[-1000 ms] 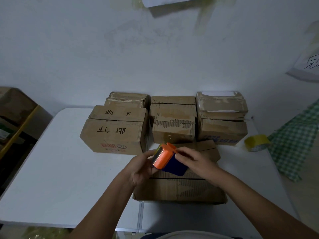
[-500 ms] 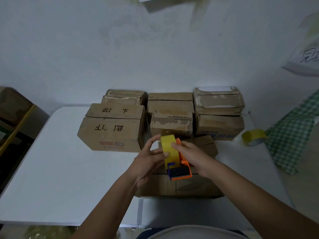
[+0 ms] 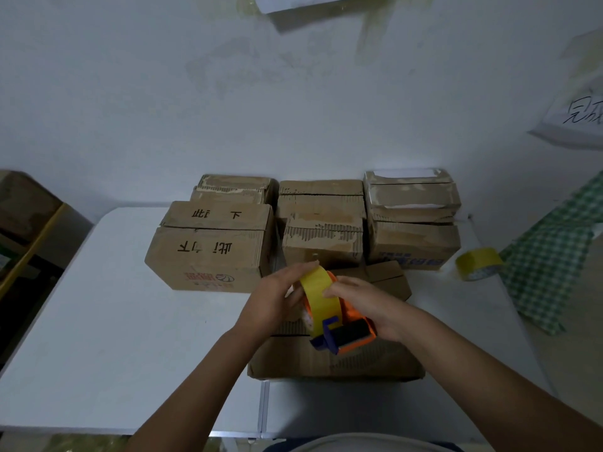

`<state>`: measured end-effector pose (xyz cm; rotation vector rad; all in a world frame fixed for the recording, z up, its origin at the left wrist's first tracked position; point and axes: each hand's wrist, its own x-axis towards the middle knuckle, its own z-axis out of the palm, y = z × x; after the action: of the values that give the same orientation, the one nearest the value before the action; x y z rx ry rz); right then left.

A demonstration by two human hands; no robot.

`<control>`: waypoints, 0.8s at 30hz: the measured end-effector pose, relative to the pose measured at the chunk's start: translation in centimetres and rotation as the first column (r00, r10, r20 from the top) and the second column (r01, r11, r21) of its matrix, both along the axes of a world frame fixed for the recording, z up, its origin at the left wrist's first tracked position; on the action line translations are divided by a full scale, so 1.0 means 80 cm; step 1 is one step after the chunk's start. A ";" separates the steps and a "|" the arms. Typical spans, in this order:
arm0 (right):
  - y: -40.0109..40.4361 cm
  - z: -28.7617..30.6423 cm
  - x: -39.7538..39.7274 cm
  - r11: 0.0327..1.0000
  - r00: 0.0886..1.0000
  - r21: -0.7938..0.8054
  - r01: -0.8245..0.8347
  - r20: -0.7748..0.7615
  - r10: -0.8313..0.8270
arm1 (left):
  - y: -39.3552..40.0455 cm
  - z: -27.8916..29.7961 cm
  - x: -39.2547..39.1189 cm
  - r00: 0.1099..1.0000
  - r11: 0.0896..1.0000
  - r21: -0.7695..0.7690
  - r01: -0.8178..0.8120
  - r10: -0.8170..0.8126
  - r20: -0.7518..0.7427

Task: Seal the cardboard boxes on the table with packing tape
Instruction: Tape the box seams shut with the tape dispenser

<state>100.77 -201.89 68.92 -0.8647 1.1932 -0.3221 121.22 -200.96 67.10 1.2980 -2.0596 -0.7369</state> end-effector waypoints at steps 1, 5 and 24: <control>-0.001 0.000 -0.001 1.000 1.000 0.003 -0.022 -0.001 0.022 | -0.001 0.000 0.001 0.999 1.000 -0.029 0.008 -0.006 0.042; -0.005 -0.003 0.004 1.000 0.998 -0.020 -0.019 -0.059 0.018 | -0.003 0.004 -0.006 0.985 0.999 -0.045 0.004 0.004 0.174; -0.002 -0.006 -0.011 0.998 0.995 0.048 -0.046 -0.086 0.050 | -0.006 0.025 0.013 0.982 0.841 0.508 0.187 -0.154 -0.108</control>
<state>99.89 -202.01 68.43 -0.8730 1.2541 -0.2188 122.23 -201.43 69.09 1.3465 -2.0151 -1.4754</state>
